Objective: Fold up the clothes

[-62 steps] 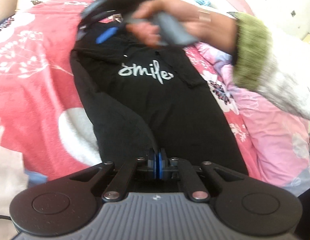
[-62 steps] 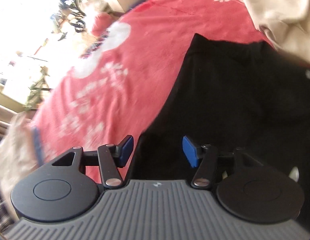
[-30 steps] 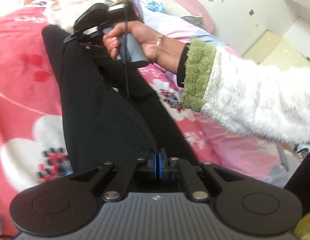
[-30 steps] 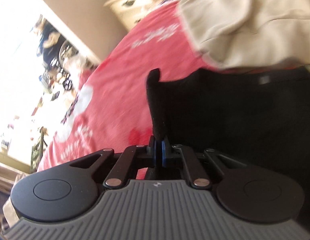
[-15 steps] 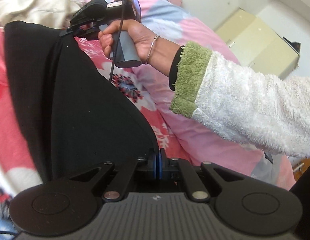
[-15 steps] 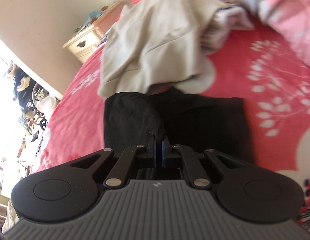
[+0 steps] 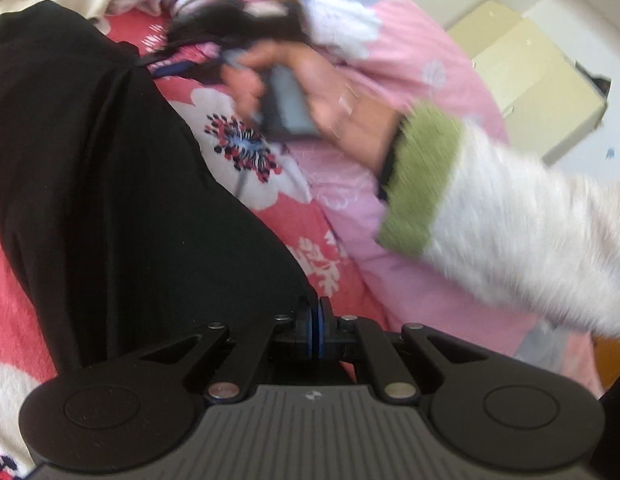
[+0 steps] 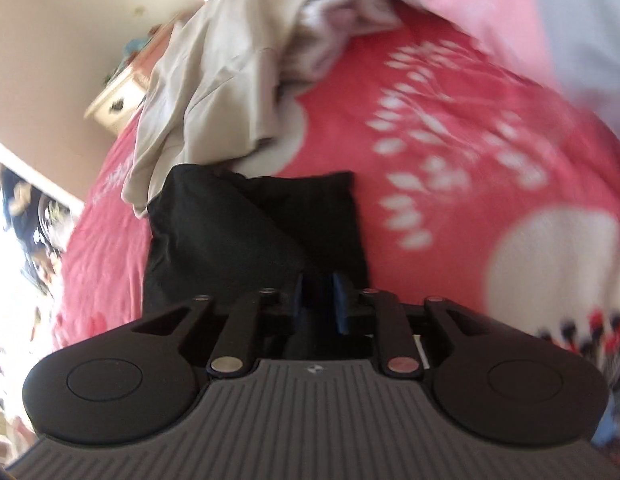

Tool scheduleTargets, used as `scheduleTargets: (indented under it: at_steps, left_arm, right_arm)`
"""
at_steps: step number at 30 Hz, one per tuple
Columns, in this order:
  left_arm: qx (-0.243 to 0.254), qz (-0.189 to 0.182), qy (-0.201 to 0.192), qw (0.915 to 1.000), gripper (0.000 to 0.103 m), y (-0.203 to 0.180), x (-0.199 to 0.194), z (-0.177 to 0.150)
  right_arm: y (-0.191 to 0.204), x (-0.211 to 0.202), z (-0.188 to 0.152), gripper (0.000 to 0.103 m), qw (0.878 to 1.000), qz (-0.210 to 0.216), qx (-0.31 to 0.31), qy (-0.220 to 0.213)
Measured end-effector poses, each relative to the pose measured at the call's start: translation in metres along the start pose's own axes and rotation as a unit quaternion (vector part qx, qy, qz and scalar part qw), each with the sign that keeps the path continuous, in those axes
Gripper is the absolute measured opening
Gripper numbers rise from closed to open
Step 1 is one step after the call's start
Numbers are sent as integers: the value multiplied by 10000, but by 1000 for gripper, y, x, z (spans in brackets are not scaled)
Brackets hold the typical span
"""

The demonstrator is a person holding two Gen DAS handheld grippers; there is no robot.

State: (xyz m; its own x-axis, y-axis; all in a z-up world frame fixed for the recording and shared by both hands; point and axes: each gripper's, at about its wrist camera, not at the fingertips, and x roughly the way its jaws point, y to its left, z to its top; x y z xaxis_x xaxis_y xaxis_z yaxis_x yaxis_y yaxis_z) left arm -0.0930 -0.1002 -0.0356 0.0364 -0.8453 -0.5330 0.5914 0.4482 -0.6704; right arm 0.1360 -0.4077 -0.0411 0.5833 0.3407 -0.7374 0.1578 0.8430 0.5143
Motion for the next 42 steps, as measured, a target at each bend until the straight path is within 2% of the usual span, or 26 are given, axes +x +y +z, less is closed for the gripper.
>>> scheduleTargets:
  at_steps: [3,7,10,13,16,21,25,28,31,33,35,38,42]
  left_arm:
    - [-93,-91,-147,9998,3,2,-17,6]
    - [-200,-168,-164,9995,3,4,-28,15]
    - [-200,-137,57,9997,3,-2,-14,18]
    - [25,-46,361,9993,4,-14,1,21]
    - [191,-47,578,9981,4,-25,9,23]
    - [402,-56,938,9948,4,-40,30,16]
    - [671,255,1122,9911,4,-45,64,2]
    - [820,530,1116,9889,4,-45,82,-10]
    - [1034,859,1130,9845,5,-49,94,-21]
    - [1266,996,1153,9802,11,-57,95,-27]
    - [1489,1036,1155,9766,27,-66,96,-32]
    - [1769,990,1139,9726,45,-77,100,-35]
    - [1878,896,1221,9705,59,-84,102,-35]
  right_arm:
    - [-14,-43,-19,22,9996,105,132,-243]
    - [-24,-111,-68,25,9986,-78,177,-487]
    - [-29,-163,-119,25,9963,-11,406,-753]
    - [-38,-212,-173,27,9930,55,668,-969]
    - [-43,-249,-225,28,9926,-62,745,-952]
    - [-56,-278,-291,28,9900,266,1239,-617]
    - [-70,-275,-309,29,9862,92,1527,-630]
    - [-82,-275,-310,29,9804,129,1801,-791]
    - [-82,-274,-310,29,9805,89,1768,-855]
    - [-80,-272,-309,29,9814,24,1709,-871]
    - [-78,-272,-308,29,9820,-53,1653,-912]
    - [-76,-271,-307,29,9817,-154,1613,-1004]
    - [-69,-269,-304,29,9839,-387,1386,-1062]
